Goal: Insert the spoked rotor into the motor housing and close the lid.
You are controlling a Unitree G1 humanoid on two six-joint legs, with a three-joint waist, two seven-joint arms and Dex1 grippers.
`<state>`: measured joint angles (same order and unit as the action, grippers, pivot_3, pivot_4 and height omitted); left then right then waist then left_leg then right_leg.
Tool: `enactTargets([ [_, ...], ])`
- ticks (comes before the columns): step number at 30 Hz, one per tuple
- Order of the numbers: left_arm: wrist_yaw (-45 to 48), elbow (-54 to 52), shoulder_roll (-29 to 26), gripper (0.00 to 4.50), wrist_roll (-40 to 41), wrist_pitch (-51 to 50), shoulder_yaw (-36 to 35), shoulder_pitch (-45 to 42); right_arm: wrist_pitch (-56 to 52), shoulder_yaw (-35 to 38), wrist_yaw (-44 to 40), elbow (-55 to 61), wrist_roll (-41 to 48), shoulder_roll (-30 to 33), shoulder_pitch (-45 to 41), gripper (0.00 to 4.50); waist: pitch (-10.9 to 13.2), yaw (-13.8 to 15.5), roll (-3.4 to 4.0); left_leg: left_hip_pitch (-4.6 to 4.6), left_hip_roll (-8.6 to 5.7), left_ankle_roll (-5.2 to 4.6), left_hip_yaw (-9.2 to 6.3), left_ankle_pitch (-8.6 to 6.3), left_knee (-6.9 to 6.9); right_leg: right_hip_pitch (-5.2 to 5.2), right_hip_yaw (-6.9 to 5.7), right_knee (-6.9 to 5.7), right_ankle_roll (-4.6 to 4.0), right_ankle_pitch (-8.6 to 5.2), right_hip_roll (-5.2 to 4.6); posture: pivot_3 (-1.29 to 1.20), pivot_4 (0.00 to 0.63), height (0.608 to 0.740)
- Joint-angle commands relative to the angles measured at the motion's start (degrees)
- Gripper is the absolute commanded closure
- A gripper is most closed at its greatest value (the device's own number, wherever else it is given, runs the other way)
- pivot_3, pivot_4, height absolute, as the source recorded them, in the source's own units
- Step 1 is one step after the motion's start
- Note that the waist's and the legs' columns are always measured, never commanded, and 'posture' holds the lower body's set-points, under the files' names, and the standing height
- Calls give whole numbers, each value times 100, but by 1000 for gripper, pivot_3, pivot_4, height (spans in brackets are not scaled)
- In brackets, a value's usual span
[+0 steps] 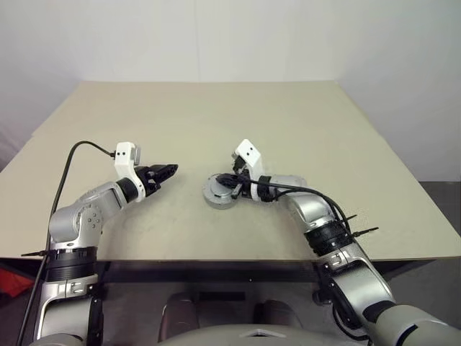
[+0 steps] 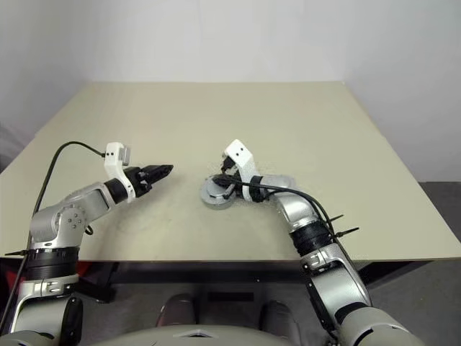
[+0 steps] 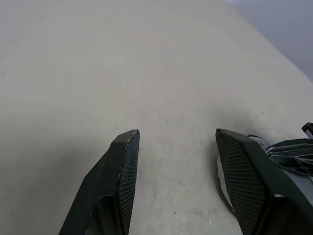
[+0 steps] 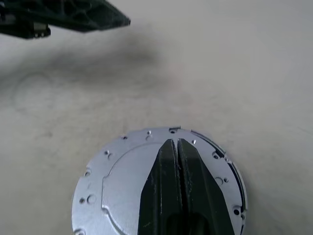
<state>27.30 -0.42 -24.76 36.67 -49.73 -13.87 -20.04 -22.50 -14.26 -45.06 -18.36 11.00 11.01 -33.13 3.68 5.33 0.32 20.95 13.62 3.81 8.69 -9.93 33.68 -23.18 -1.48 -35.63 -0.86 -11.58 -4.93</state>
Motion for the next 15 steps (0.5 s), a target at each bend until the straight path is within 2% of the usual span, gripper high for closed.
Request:
enactTargets([
  [1, 50, -42, 3, 1873, -17, 118, 1, -151, 188, 373, -171, 235, 318, -27, -239, 4448, 0, 1, 0, 2, 0, 0, 0, 0, 0, 0, 0, 0, -1, 0, 0, 0, 0, 740],
  [4, 57, -16, 50, 1873, -5, 66, 55, -203, 550, 428, -207, 371, 252, -18, -204, 4448, 0, 4, -1, 3, 0, 0, 0, 0, -1, -1, -1, 1, -2, 1, 0, 0, 0, 740],
  [7, 63, -13, 76, 1873, -23, 62, 101, -222, 851, 310, -316, 403, 93, 58, -109, 3890, 0, 3, -1, 4, 0, 1, 1, 1, -7, -1, -2, 7, -2, 1, 0, 0, 0, 740],
  [15, 130, 22, 14, 1873, -25, 33, 107, -222, 1001, 162, -541, 426, -17, 145, 183, 1211, 0, 3, -1, 3, -1, 5, 1, 4, -29, -2, -4, 20, -3, 1, 1, 0, 0, 740],
])
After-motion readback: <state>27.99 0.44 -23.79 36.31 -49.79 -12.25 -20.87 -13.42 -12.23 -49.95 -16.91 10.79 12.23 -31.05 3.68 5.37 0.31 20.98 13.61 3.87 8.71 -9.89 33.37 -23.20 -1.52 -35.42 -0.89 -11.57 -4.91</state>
